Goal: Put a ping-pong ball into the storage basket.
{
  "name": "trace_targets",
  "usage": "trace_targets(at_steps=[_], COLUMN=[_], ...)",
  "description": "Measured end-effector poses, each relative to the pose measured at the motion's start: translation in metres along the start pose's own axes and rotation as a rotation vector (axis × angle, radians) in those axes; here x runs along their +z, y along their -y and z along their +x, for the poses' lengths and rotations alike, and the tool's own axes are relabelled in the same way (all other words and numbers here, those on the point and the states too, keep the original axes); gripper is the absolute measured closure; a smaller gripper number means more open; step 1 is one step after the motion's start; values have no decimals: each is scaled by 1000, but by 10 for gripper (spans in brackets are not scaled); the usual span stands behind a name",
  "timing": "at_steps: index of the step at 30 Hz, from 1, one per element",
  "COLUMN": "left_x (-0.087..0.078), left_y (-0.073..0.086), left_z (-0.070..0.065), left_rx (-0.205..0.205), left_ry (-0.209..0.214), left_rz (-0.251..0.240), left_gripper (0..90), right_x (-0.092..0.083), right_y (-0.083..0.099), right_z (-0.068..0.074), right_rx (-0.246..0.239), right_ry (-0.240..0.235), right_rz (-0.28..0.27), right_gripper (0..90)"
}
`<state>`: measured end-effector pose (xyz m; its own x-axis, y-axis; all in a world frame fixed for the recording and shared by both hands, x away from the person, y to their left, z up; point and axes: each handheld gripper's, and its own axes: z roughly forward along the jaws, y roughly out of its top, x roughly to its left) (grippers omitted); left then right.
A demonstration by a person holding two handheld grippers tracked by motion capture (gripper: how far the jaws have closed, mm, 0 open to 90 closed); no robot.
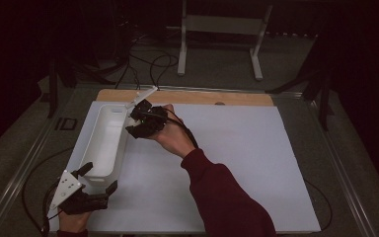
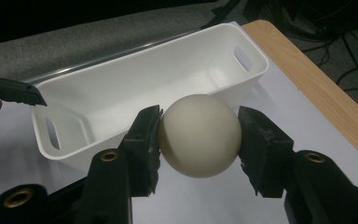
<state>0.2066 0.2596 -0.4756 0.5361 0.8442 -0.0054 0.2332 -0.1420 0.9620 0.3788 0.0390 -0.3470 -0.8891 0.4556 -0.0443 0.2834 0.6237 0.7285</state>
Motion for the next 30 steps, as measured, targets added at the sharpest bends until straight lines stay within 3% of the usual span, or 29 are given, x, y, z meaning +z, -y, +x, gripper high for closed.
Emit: trace_targets(at_steps=[30], left_x=[0], left_y=[0], left_z=[0], left_rx=[-3], left_ry=[-1], left_rz=[-6], left_gripper=[0], right_x=[12], right_y=[-11], right_z=[6], right_rx=[17], right_ry=[-45], right_rz=[1], right_gripper=[504])
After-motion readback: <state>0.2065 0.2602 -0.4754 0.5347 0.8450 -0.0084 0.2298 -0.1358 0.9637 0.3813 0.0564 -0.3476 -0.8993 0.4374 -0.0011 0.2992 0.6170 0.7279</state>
